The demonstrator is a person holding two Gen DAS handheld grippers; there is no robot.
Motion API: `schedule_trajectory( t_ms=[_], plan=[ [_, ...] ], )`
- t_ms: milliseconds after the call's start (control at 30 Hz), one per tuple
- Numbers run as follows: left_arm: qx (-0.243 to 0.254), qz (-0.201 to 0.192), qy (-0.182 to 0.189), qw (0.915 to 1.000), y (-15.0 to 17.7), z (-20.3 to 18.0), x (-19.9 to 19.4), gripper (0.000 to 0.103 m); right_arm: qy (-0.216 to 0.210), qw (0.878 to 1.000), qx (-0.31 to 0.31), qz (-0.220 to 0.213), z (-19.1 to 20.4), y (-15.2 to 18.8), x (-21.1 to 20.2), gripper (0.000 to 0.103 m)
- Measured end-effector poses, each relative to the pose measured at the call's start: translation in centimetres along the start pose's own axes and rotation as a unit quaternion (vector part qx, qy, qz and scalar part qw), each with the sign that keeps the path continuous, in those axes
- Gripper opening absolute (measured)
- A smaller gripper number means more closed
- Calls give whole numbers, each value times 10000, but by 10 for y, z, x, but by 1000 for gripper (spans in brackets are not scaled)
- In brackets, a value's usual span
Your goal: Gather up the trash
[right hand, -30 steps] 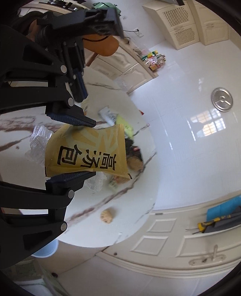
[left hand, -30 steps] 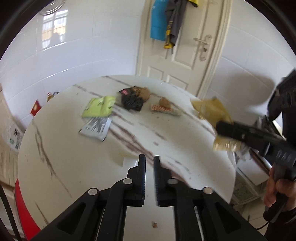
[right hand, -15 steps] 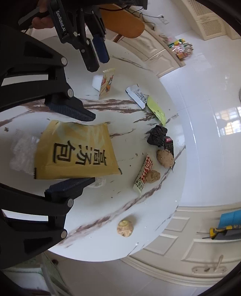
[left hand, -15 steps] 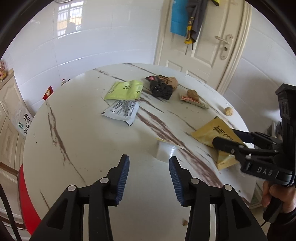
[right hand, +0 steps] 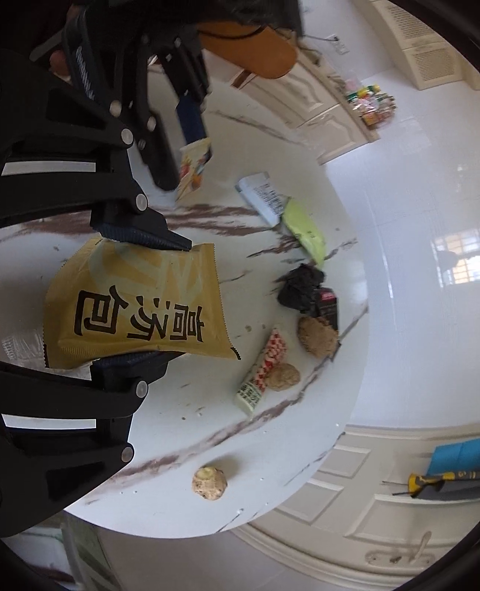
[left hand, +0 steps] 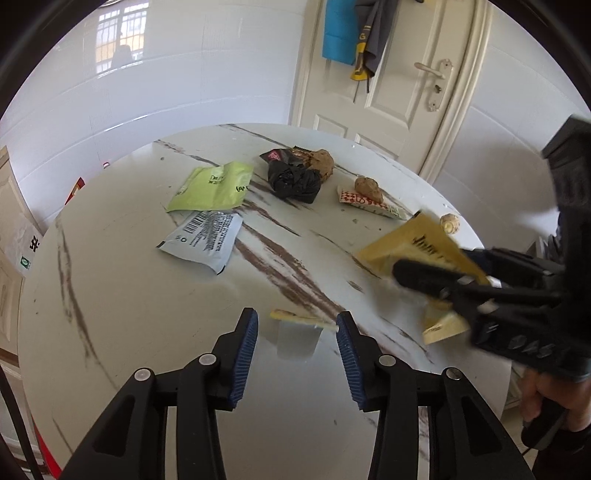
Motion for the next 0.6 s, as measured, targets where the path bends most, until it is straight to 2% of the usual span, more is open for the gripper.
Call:
schedule_trajectory(
  t_ms=[67,133,233,400,600],
  plan=[
    [17,-14,61,10000,0,-2,5,24,-178,9996,205,-97,-5,-5,-7,44],
    [24,-83,34,10000,-1,-3,7,24,-329,9986,381,-174,-9,-9,-15,44],
    [-44,-144,13,9999,1,-3,7,24,-244,9983,428,-315,-13,-12,-25,44],
    [-15,-329,-5,9995,-2,-9,-12,24,-354,9966,530,-521,-14,-14,-45,44],
    [449,-677,160,9966,-15,-53,-46,24,-438,9926,704,-891,-31,-15,-87,44]
  ],
)
Point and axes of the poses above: each gripper's, at about its wrist camera, not at the fingertips, and x roughly the way its jaws point, z to its left, y to its underside, the point moved 7 cm from there along x, roughly the way its jaws point, and after that the axes turned 14 degrees about y, right-handed, at the moved point
